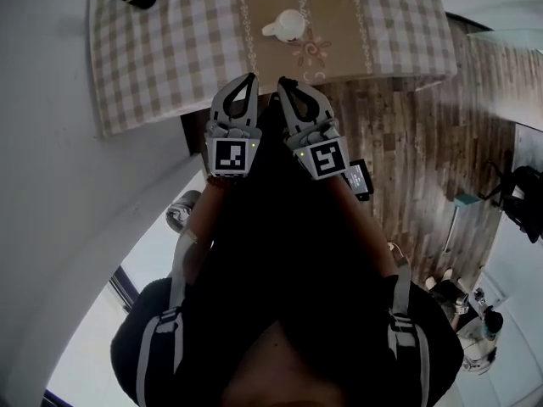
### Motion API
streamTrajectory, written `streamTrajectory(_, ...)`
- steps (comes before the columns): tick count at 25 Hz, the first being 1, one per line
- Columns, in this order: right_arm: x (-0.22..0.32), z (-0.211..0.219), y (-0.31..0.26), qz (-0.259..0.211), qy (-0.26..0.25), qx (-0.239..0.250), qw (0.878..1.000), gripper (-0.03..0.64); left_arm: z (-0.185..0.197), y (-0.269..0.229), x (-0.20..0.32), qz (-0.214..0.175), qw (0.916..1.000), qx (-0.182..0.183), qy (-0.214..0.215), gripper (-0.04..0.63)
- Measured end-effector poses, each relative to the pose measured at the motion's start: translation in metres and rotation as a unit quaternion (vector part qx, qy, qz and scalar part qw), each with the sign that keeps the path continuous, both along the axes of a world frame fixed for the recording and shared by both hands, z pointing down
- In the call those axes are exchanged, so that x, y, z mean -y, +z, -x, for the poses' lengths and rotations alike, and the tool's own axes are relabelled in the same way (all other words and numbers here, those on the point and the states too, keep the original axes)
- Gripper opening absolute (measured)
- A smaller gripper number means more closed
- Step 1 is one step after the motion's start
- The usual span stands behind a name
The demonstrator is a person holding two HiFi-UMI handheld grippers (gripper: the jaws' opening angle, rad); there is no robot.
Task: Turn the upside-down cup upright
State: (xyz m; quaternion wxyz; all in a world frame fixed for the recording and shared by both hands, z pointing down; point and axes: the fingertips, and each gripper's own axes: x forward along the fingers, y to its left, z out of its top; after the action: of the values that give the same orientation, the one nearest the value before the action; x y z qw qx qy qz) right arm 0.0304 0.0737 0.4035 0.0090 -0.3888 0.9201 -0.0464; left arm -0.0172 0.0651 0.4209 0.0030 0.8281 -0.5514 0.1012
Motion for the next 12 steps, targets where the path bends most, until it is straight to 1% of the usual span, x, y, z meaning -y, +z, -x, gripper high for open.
streamTrajectory(2,-0.012,-0.008,0.002,0.014,0.011,0.01,1.0,0.0,-0.007,-0.004,-0.015,0.003,0.9999,0.008,0.007,-0.002)
streamTrajectory(5,-0.013,-0.013,-0.012,0.03,0.02,0.023,0.999,0.0,-0.014,-0.018,-0.025,0.018,0.9996,0.01,0.02,-0.002)
streamTrajectory(7,-0.039,-0.014,-0.027,0.011,0.024,0.028,0.999,0.0,-0.017,-0.028,-0.058,0.016,0.9994,0.01,0.03,-0.002)
streamTrajectory(9,-0.077,-0.016,-0.035,-0.015,0.031,0.029,0.999,0.0,-0.023,-0.031,-0.1,-0.001,0.9988,0.011,0.047,-0.002)
streamTrajectory(10,-0.088,-0.017,-0.034,-0.024,0.037,0.028,0.999,0.0,-0.027,-0.029,-0.11,-0.01,0.9981,0.012,0.059,-0.002)
streamTrajectory(12,-0.09,-0.016,-0.028,-0.037,0.052,0.024,0.998,0.0,-0.032,-0.02,-0.108,-0.022,0.9958,0.009,0.088,-0.002)
